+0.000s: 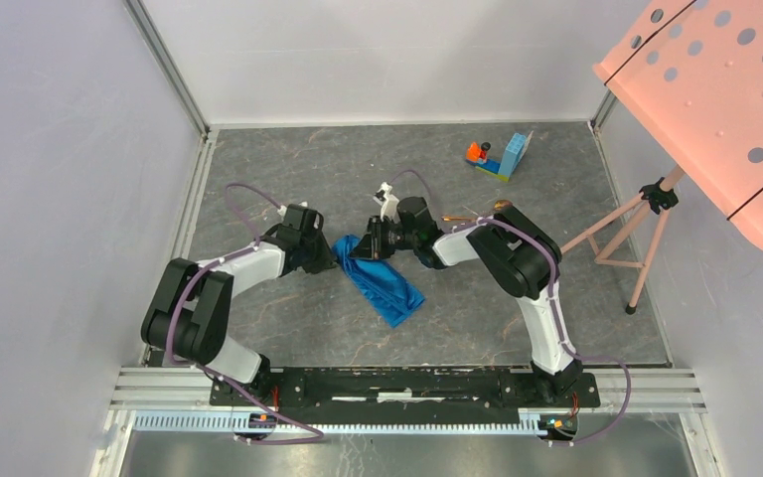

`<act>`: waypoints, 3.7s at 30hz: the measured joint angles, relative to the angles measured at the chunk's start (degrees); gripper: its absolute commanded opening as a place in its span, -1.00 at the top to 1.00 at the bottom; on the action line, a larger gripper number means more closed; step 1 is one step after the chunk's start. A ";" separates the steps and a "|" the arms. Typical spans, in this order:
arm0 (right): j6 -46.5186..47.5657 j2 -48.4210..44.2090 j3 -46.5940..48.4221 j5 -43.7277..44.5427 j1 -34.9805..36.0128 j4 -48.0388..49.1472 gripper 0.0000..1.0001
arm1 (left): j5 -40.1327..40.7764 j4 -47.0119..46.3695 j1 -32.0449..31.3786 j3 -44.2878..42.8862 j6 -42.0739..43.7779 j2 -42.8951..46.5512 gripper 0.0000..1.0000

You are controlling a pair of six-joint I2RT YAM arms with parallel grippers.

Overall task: Fold the napkin into a case and place the utensils inside
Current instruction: Insert the folded napkin into the top corner of the smaller rectangle folded napkin, then smooth out the smaller rectangle-folded napkin at the center of the board.

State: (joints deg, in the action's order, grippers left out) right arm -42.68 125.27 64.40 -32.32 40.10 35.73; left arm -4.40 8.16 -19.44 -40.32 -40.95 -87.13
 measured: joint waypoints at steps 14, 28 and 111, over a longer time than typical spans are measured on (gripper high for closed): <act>0.57 -3.04 -0.94 -0.74 -0.92 -1.09 0.81 | -0.66 0.55 2.19 1.18 0.02 1.29 0.57; -7.63 5.33 2.69 0.11 1.60 8.41 0.60 | -0.02 0.52 1.25 -3.26 0.02 -3.23 0.59; 13.18 -18.38 -13.81 -3.30 -4.59 -9.73 0.48 | -10.56 2.82 1.90 -8.76 0.09 -0.31 0.52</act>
State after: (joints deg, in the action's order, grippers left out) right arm -29.50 106.89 50.59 -35.62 35.51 26.00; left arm -14.96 10.98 -17.54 -49.08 -40.86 -87.44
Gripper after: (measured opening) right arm 0.282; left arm 0.247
